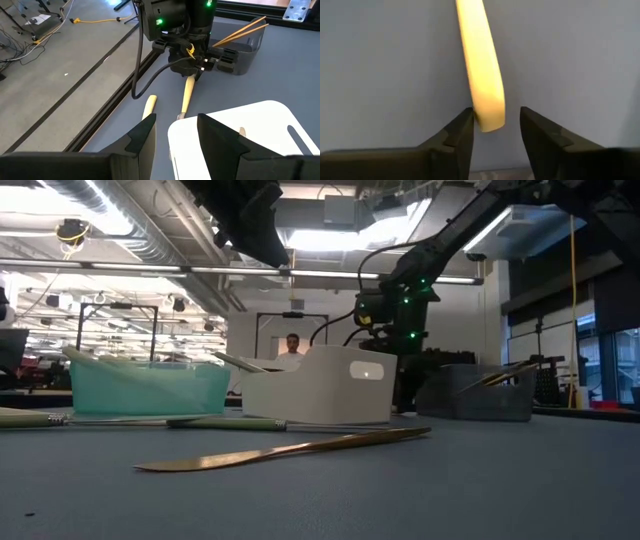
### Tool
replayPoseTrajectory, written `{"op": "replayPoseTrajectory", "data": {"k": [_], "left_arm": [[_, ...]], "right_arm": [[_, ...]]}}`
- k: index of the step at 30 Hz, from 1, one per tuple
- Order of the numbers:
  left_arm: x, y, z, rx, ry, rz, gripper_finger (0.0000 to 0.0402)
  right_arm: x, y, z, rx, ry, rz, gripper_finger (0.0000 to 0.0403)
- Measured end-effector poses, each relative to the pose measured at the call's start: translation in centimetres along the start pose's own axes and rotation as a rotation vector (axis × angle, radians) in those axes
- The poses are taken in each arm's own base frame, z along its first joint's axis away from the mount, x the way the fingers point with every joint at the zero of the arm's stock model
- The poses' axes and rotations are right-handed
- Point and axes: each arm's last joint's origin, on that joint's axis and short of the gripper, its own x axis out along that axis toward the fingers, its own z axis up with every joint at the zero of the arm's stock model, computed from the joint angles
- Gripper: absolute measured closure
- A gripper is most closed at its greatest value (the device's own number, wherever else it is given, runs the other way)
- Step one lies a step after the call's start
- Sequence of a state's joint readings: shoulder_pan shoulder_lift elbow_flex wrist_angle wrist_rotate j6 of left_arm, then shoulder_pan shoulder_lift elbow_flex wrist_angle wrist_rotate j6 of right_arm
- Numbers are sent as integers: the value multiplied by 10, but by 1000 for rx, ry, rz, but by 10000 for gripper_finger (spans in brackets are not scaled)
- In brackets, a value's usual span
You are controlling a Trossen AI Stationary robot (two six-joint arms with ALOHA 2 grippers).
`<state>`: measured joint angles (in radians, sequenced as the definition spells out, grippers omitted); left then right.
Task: Sort silverware by color (type)
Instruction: Put the top yellow table knife into the green bin
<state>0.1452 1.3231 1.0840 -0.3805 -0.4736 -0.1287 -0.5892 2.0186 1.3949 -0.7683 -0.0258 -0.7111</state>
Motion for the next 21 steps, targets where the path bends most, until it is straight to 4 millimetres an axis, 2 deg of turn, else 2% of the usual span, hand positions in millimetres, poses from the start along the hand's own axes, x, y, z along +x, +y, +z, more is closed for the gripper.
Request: {"op": "replayPoseTrajectory", "data": {"k": [7,14,21], "left_arm": [[0,0,0,0,0,0,264],[0,0,0,0,0,0,264],[0,0,0,0,1,0,264]], "right_arm": [[0,-3,4,-7,-46,-23,241],[-1,0,8,-62,-151,73,244],[14,-3,11,-65,-165,77,244]]}}
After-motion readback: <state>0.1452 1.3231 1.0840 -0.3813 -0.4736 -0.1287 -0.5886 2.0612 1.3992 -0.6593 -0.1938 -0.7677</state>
